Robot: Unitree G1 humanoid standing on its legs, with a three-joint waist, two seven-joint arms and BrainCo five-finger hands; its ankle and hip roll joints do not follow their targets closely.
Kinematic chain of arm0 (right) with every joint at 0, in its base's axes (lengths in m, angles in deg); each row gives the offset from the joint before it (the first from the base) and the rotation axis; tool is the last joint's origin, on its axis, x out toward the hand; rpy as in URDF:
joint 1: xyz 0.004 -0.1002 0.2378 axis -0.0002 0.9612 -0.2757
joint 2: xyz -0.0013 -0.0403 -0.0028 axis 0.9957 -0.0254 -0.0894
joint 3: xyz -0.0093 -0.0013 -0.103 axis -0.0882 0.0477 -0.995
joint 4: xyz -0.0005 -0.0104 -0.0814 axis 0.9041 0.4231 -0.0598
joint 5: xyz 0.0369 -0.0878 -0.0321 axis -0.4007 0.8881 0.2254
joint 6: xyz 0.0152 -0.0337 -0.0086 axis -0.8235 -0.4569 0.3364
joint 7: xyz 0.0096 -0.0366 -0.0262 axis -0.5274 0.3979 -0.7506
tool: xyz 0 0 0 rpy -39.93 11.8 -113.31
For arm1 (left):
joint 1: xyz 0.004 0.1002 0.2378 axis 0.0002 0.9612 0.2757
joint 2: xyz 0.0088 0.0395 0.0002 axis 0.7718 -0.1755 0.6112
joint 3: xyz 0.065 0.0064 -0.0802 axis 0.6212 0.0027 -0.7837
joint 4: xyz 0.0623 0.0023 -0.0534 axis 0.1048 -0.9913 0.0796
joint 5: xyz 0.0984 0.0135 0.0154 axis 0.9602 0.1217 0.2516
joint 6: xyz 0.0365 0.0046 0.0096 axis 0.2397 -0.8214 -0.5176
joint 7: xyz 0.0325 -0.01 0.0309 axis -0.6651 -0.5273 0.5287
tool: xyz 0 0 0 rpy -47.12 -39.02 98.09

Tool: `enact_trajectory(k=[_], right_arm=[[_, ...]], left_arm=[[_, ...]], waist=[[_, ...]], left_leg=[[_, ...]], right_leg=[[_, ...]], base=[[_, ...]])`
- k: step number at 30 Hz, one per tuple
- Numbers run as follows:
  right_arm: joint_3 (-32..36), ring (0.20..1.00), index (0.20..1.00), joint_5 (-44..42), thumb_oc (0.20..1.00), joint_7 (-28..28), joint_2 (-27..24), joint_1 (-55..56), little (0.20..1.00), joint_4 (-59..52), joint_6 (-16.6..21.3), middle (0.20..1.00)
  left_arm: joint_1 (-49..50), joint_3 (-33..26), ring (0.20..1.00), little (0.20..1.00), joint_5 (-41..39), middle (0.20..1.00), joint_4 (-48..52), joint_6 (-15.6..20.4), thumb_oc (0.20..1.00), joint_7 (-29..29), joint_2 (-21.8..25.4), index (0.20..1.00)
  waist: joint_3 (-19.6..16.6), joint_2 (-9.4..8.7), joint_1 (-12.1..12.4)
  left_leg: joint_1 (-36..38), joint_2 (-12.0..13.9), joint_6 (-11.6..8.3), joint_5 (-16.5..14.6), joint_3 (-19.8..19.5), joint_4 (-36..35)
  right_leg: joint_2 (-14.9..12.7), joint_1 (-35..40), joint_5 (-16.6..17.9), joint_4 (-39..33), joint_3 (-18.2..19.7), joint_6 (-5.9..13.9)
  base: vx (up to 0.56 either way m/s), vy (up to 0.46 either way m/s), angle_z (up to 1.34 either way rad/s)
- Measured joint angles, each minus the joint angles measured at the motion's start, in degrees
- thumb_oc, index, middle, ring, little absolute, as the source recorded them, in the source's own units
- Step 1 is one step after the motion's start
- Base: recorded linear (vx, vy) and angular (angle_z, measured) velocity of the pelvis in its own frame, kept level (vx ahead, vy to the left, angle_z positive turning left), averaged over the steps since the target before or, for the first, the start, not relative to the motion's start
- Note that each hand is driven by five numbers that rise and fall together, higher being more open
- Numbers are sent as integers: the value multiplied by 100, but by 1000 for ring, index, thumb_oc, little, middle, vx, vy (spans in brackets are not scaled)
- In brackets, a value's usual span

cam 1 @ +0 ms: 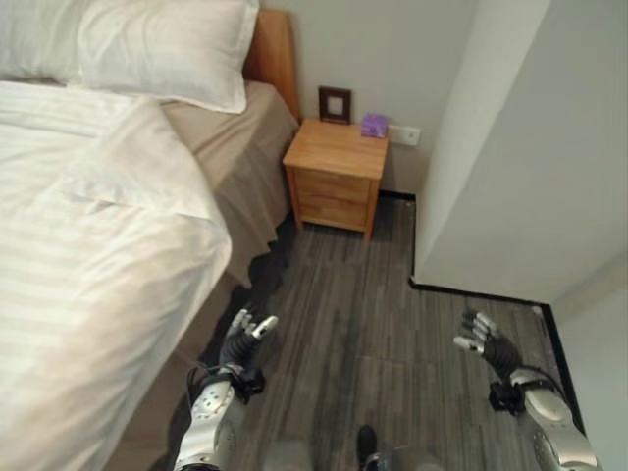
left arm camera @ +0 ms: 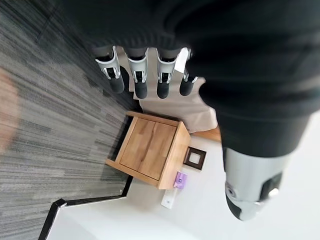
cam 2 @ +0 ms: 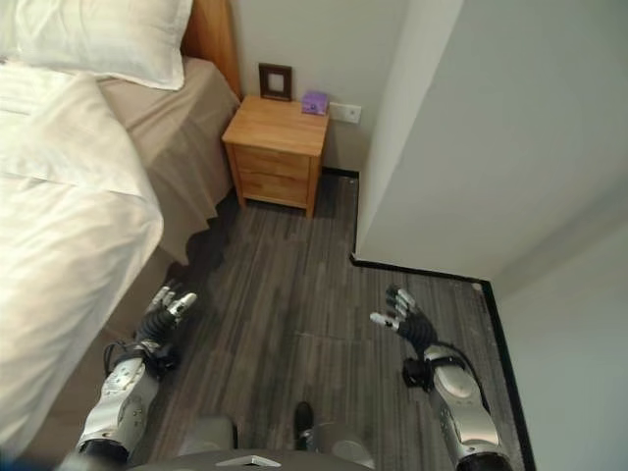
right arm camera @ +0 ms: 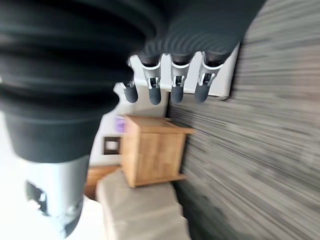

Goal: Making the bed.

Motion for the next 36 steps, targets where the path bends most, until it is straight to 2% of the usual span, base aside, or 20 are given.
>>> enact_trajectory(k=[3,4,5,8,10,12,13,14,15,18,19,20,22,23,25,27,28,32,34,36], right_arm=[[129,1000,1000,-233,1000,42,-20,-70,1000,-50,16,1000],[40,1000,1000,-353,1000,12,-149,-88,1000,-40,30,1000],[-15,1000,1000,-396,1000,-16,-169,-135,1000,-46,35,1000],[-183,1000,1000,-505,1000,-224,-158,-138,1000,-11,55,1000],[-230,1000,1000,-596,1000,-370,-151,-109,1000,-29,63,1000],[-323,1000,1000,-625,1000,-480,-169,-72,1000,-57,64,1000],[-421,1000,1000,-670,1000,-560,-183,-19,1000,-153,59,1000],[-711,1000,1000,-719,1000,-757,-238,73,1000,-416,72,1000],[-758,1000,1000,-719,1000,-871,-129,35,1000,-345,82,1000],[-1079,1000,1000,-716,1000,-1068,-420,14,1000,-300,57,1000],[-1131,1000,1000,-717,1000,-1215,-404,225,1000,-325,-7,1000],[-1176,1000,1000,-714,1000,-1262,-429,305,1000,-437,-17,1000],[-1119,1000,1000,-711,1000,-1430,-463,620,1000,-744,-48,1000],[-1099,1000,1000,-709,1000,-1493,-458,767,1000,-787,-53,1000],[-1106,1000,1000,-709,1000,-1506,-442,774,1000,-756,-93,1000],[-1058,1000,1000,-717,1000,-1533,-446,807,1000,-757,-90,1000],[-1055,1000,1000,-719,1000,-1580,-445,905,1000,-748,-109,1000],[-1041,1000,1000,-707,1000,-1690,-495,1134,1000,-697,-174,1000],[-1031,1000,1000,-710,1000,-1748,-501,1145,1000,-702,-207,1000],[-843,1000,1000,-718,1000,-1744,-468,1141,1000,-611,-218,1000]], left_arm=[[4,-58,1000,1000,-88,1000,5,21,1000,1,31,1000],[14,-60,1000,1000,-92,1000,2,51,1000,9,30,1000],[38,-75,1000,1000,-91,1000,7,65,1000,7,39,1000],[130,-254,1000,1000,-91,1000,-7,102,1000,-1,-11,1000],[213,-402,1000,1000,-91,1000,-8,120,1000,13,-44,1000],[243,-627,1000,1000,-92,1000,-8,128,1000,21,-62,1000],[254,-778,1000,1000,-95,1000,-5,150,1000,26,-61,1000],[442,-947,1000,1000,-98,1000,14,270,1000,40,-23,1000],[421,-949,1000,1000,-102,1000,-111,286,1000,57,25,1000],[328,-778,1000,1000,-101,1000,-173,258,1000,118,16,1000],[148,-759,1000,1000,-99,1000,-113,333,1000,113,15,1000],[83,-738,1000,1000,-102,1000,-96,347,1000,141,36,1000],[10,-583,1000,1000,-101,1000,-90,343,1000,160,47,1000],[-127,-367,1000,1000,-100,1000,-98,344,1000,158,80,1000],[-284,-319,1000,1000,-100,1000,-34,348,1000,129,80,1000],[-364,-289,1000,1000,-99,1000,13,352,1000,128,85,1000],[-463,-209,1000,1000,-99,1000,-13,356,1000,104,140,1000],[-466,21,1000,1000,-75,1000,-262,377,1000,90,365,1000],[-292,15,1000,1000,-67,1000,-218,380,1000,35,418,1000],[-3,106,1000,1000,-68,1000,-198,383,1000,-15,314,1000]], waist=[[17,55,15],[-57,239,115],[-67,262,223],[-54,218,319],[-68,229,433],[-110,324,442],[-155,370,449],[-352,481,479],[-329,281,480],[-433,9,452],[-390,-18,420],[-341,15,420],[-236,143,221],[-145,349,-46],[-105,436,-143],[-39,553,-221],[8,628,-395],[-72,306,-618],[-151,89,-580],[-280,136,-486]], left_leg=[[-159,21,-1,2,892,-1390],[-85,-121,-3,47,908,-2728],[-102,-227,11,55,897,-3016],[312,-1101,134,116,888,-4739],[406,-1454,432,293,1272,-4840],[519,-1446,533,281,1898,-4659],[624,-1384,885,97,2099,-4574],[952,-1220,1495,-334,1886,-4707],[1010,-1389,1703,-69,1807,-4737],[1152,-1603,1596,-332,1894,-4683],[1393,-1477,1509,-331,2008,-4738],[1431,-1363,1421,-327,1731,-4707],[1654,-1340,1389,-435,1295,-4644],[1794,-1318,1390,-419,888,-4712],[1959,-1360,1347,-407,523,-4892],[2002,-1282,1219,-337,73,-4877],[1982,-1264,1082,-346,-400,-4888],[2264,-1471,909,-439,-1170,-4975],[2432,-1550,810,-469,-1339,-5036],[2488,-1382,628,-576,-1514,-5018]], right_leg=[[40,405,-115,-362,-178,180],[158,476,-78,-399,-210,190],[206,532,-111,-450,-195,245],[233,846,-316,-690,-181,578],[359,996,-311,-628,-166,580],[662,1071,-312,-447,-129,581],[872,1141,-339,-350,-28,625],[1237,1210,-832,-55,114,1012],[1087,1152,-1279,307,185,954],[843,616,-1530,1603,-417,1076],[722,-41,-1013,3115,-768,1348],[600,-347,-814,3855,-891,1391],[255,-898,-872,4930,-684,1271],[-7,-1298,-884,5123,-254,1285],[-363,-1616,-899,4558,241,1310],[-324,-1667,-885,3535,586,1275],[-153,-1529,-815,2280,1177,1300],[-77,-1004,-119,289,2517,1342],[-220,-825,428,274,2293,1317],[-166,-632,686,12,1922,1208]], base=[[306,-46,23],[401,-24,-9],[511,-27,-13],[402,-13,11],[428,9,-2],[351,53,13],[388,54,-12],[387,51,-29],[475,85,-44],[234,82,-14],[339,90,9],[247,28,21],[283,8,76],[300,-2,128],[313,-49,112],[335,-112,124],[321,-110,173],[200,-121,147],[131,-166,113],[87,-108,59]])
